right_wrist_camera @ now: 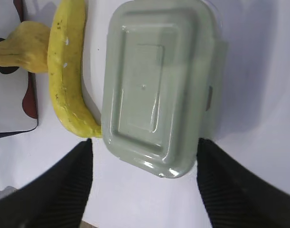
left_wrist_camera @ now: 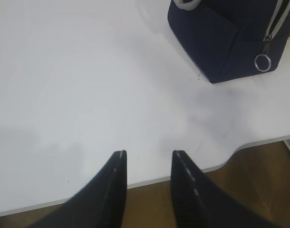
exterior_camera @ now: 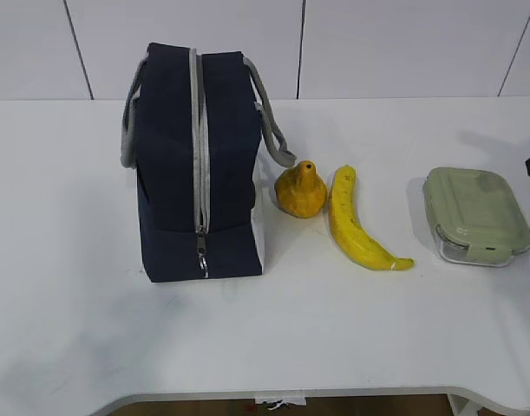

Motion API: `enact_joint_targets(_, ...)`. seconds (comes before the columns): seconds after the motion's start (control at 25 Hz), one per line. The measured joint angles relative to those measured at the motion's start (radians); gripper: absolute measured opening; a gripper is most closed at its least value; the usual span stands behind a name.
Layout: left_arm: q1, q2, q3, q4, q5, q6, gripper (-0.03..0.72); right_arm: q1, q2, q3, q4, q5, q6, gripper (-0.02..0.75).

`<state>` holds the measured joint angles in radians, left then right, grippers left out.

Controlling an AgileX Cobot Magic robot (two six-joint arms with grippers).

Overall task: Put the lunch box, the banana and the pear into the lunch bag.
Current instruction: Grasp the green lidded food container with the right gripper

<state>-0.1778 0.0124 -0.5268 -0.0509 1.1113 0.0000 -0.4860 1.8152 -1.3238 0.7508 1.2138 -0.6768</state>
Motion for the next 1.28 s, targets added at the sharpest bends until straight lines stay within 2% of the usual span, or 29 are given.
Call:
enact_joint_targets(0.08,0.000,0.000,0.000,0.000,0.000,0.000,0.241,0.000,0.016,-0.002,-0.001,0.000,0.002,0.567)
enact_joint_targets(0.2,0.000,0.000,0.000,0.000,0.000,0.000,0.241,0.000,0.046,-0.002,-0.016,-0.002,-0.008,0.596)
enact_joint_targets(0.48,0.000,0.000,0.000,0.000,0.000,0.000,0.241,0.000,0.123,-0.002,0.011,-0.006,-0.116,0.598)
enact_joint_targets(0.76,0.000,0.000,0.000,0.000,0.000,0.000,0.241,0.000,0.144,-0.002,0.114,-0.014,-0.260,0.589)
enact_joint_targets(1.28,0.000,0.000,0.000,0.000,0.000,0.000,0.241,-0.017,0.173,-0.002,0.130,-0.016,-0.276,0.588)
